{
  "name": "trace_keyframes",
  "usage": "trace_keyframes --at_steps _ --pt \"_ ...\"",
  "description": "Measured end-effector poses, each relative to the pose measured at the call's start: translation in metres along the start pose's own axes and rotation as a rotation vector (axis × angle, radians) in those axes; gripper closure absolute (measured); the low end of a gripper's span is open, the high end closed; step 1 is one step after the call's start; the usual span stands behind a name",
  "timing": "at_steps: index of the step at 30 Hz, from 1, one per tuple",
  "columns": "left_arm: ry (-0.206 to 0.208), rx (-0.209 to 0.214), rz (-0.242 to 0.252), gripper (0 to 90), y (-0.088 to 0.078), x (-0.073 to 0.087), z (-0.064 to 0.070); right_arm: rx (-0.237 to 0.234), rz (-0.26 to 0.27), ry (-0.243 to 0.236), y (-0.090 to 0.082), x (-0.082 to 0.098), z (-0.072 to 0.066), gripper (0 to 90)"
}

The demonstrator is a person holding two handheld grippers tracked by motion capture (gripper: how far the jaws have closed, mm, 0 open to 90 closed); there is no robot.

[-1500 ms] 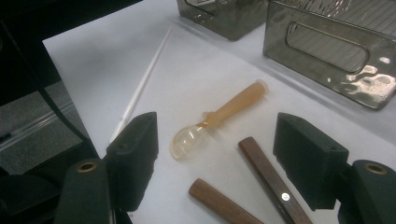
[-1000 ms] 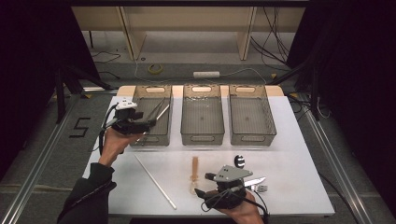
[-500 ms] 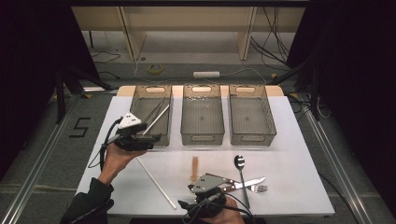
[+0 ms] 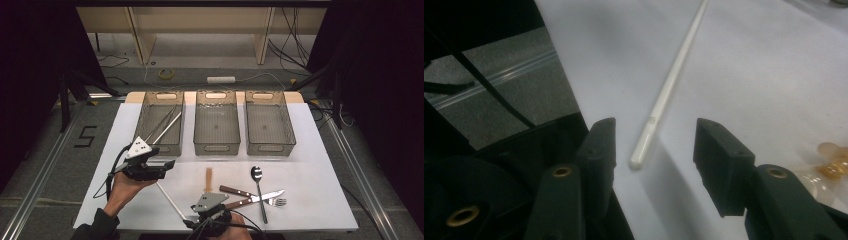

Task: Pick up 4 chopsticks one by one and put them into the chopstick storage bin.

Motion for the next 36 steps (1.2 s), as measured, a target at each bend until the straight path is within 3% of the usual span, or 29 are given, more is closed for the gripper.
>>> trace_keyframes --at_steps 9,14,21,33,36 --pt "-0.007 0.018 0.006 23.1 -0.004 0.004 0.007 -0.008 -0.012 -0.007 0.008 -0.002 -0.001 60.1" --pt "-0.011 0.012 0.005 22.1 -0.005 0.006 0.007 -0.013 -0.037 -0.032 0.013 0.001 -0.002 63.2" --pt "-0.008 0.011 0.001 21.9 -0.005 0.007 0.009 -0.006 -0.054 -0.031 0.018 0.003 -0.003 66.2" --pt "-0.001 0.009 -0.004 22.0 -0.005 0.007 0.012 0.033 -0.064 -0.018 0.026 0.004 -0.004 69.2" --pt "0.001 0.010 -0.009 22.0 -0.005 0.008 0.012 0.042 -0.063 -0.039 0.026 0.005 -0.004 69.9"
Point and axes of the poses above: each handheld gripper's, and its own axes: y roughly forward along the jaws, x roughly out of its underside, z roughly to its right, the point moved 8 cm from there along y, roughly forward along the jaws, and after that the axes turned 13 degrees about y, right-handed, at the moved point
